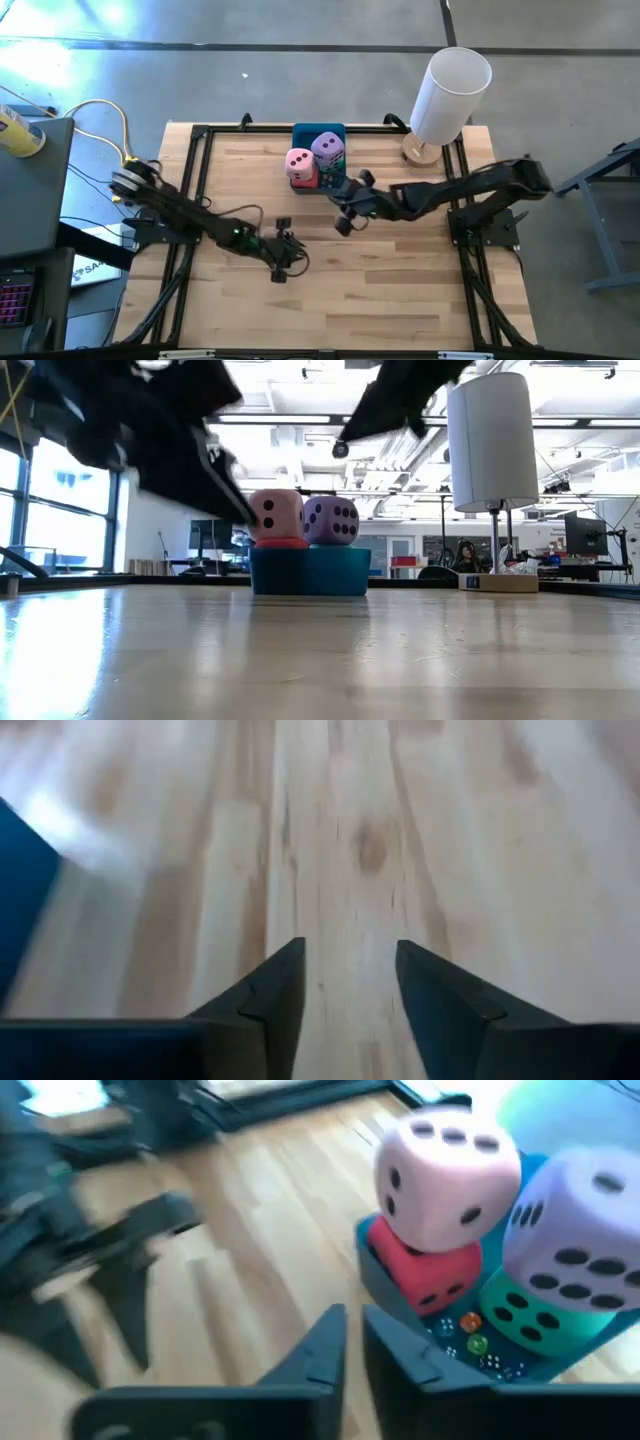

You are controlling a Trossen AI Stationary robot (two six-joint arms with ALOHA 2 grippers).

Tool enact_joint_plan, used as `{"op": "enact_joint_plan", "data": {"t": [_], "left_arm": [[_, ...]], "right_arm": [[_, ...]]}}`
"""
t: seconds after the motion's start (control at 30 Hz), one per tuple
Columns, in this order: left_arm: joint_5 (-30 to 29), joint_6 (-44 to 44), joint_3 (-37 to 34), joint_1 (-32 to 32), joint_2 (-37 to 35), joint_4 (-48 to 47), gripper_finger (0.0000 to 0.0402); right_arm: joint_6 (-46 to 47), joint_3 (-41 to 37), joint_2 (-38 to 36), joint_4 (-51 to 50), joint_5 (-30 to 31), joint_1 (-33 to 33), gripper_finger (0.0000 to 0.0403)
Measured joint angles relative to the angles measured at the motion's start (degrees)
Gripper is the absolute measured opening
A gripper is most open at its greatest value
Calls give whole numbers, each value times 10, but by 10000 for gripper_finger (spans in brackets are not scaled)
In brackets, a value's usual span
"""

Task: Pick & Place Dice
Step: Return to Home Position

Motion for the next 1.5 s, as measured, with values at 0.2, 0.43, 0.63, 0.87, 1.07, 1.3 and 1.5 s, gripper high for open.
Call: {"op": "enact_joint_plan", "data": {"t": [0.2,0.43,0.63,0.87,1.07,1.3,1.5], "left_arm": [[-15,0,1,1,-153,-116,60],[-53,20,1,4,-333,-231,2],[-48,75,1,-6,-481,-270,1],[-53,91,-4,16,-642,-378,0],[-52,75,-58,20,-763,-375,0],[-51,44,-144,20,-851,-313,0],[-51,30,-191,20,-868,-290,0]], "right_arm": [[-33,-1,-108,-81,-11,52,3],[-68,-1,-250,-185,-17,117,3],[-140,-24,-357,-166,-72,155,3],[-151,-167,-509,-119,-79,157,3],[-153,-336,-665,-11,-128,133,2],[-151,-471,-799,57,-156,94,2],[-151,-568,-863,130,-198,59,2]]}}
